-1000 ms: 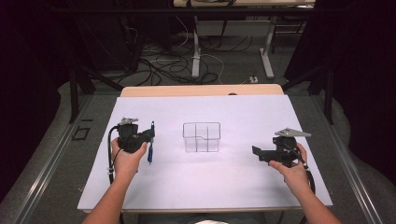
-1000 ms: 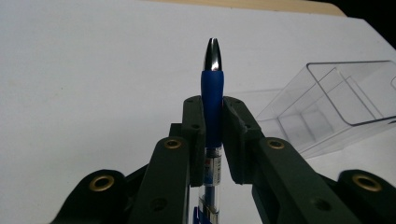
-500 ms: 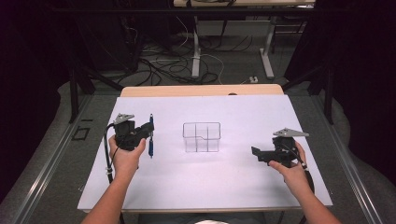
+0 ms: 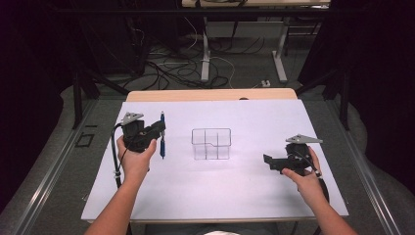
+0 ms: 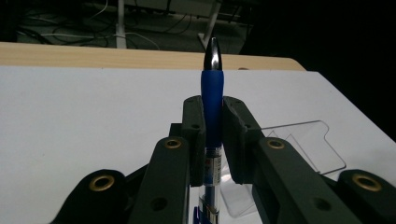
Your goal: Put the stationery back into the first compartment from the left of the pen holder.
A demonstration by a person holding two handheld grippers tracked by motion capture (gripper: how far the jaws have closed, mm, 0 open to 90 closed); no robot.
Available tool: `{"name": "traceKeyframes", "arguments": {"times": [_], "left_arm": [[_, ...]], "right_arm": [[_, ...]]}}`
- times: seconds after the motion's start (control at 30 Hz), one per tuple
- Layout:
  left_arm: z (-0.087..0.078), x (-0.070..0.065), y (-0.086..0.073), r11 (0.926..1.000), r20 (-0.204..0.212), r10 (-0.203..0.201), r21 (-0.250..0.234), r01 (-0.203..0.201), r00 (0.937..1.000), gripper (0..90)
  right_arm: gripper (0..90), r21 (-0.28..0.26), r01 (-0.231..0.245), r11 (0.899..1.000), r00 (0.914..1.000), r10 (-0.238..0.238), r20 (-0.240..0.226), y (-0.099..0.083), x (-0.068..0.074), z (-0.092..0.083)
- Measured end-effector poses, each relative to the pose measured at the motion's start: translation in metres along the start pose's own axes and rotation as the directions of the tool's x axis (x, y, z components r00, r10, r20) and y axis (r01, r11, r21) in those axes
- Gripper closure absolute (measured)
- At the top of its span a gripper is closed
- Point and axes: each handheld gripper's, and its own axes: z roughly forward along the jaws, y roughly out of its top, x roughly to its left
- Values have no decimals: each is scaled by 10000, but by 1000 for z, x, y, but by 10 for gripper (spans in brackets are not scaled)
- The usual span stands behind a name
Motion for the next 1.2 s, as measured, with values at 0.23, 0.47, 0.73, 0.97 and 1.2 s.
{"name": "traceKeyframes", "arguments": {"times": [0.23, 0.47, 0.73, 0.97, 1.2], "left_arm": [[4, -13, 8, 9995, 214, 116, -302, -110, 9997, 800], [10, -26, 16, 9987, 433, 260, -445, -241, 9987, 800], [18, -43, 20, 9968, 708, 399, -724, -348, 9967, 800], [29, -55, 22, 9961, 870, 386, -825, -314, 9955, 800], [40, -62, 25, 9957, 955, 425, -862, -343, 9945, 800]], "right_arm": [[0, 96, 26, 10000, 10000, -27, 78, -1, 1, 1], [0, 115, 93, 9999, 9999, -93, 49, -1, 1, 1], [0, 155, 148, 9998, 9999, -149, 70, -1, 1, 2], [0, 268, 65, 9996, 10000, -66, 23, -1, 0, 2], [0, 285, 117, 9995, 9999, -118, 1, -1, 1, 2]]}}
